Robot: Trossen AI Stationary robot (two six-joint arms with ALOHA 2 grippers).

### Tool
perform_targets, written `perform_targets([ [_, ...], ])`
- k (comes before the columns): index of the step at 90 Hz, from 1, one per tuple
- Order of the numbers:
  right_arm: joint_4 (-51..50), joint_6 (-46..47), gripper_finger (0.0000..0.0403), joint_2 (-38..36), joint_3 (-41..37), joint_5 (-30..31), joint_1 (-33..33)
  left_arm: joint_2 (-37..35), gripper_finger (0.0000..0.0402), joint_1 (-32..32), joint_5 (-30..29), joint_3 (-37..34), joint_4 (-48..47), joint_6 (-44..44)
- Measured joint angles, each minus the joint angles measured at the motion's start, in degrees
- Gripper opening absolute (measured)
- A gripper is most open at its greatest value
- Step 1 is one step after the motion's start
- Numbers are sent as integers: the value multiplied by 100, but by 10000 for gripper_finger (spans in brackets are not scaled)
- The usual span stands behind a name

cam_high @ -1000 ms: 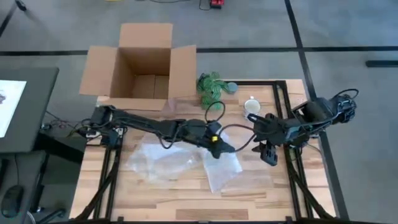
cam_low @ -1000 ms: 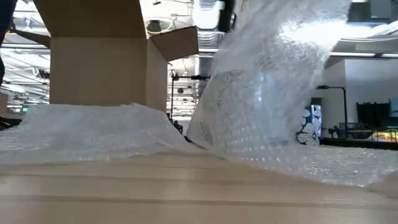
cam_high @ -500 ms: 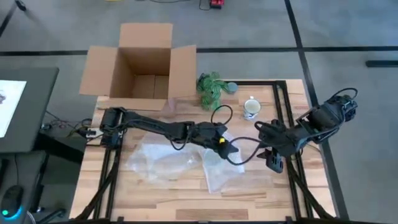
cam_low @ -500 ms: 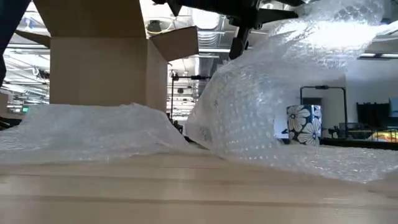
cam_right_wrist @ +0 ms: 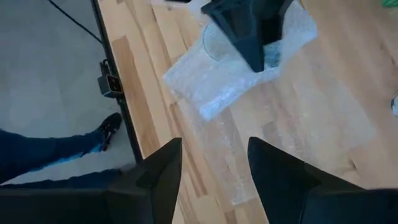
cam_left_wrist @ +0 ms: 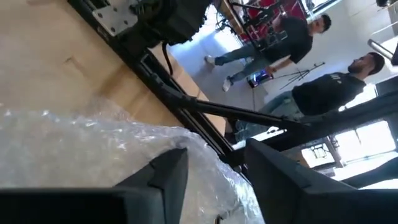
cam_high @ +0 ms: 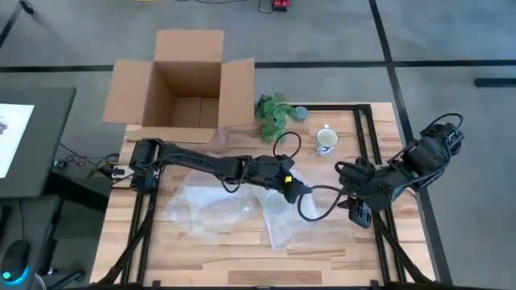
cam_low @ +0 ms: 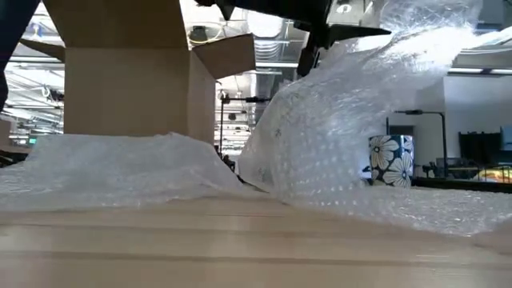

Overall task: Wrap mug
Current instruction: Wrap the green mug with the bubble wrap

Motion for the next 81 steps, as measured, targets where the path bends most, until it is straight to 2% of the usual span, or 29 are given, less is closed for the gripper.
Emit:
perform_targets([
  [9, -6, 65, 171, 0, 0, 0, 80, -59, 167, 62, 118, 9, 271, 9],
  [19, -12, 92, 171, 0, 0, -1, 176, -74, 169, 118, 317, 321, 293, 201],
  [31, -17, 123, 171, 0, 0, -2, 219, -34, 169, 151, 409, 638, -341, 418],
  [45, -10, 153, 171, 0, 0, -2, 217, 0, 169, 149, 406, 643, -1115, 523],
  [61, 1, 151, 171, 0, 0, -2, 217, -2, 171, 116, 452, 640, -1592, 623],
  [81, 3, 149, 171, 2, 0, -2, 210, -2, 214, 116, 618, 640, -1643, 516],
])
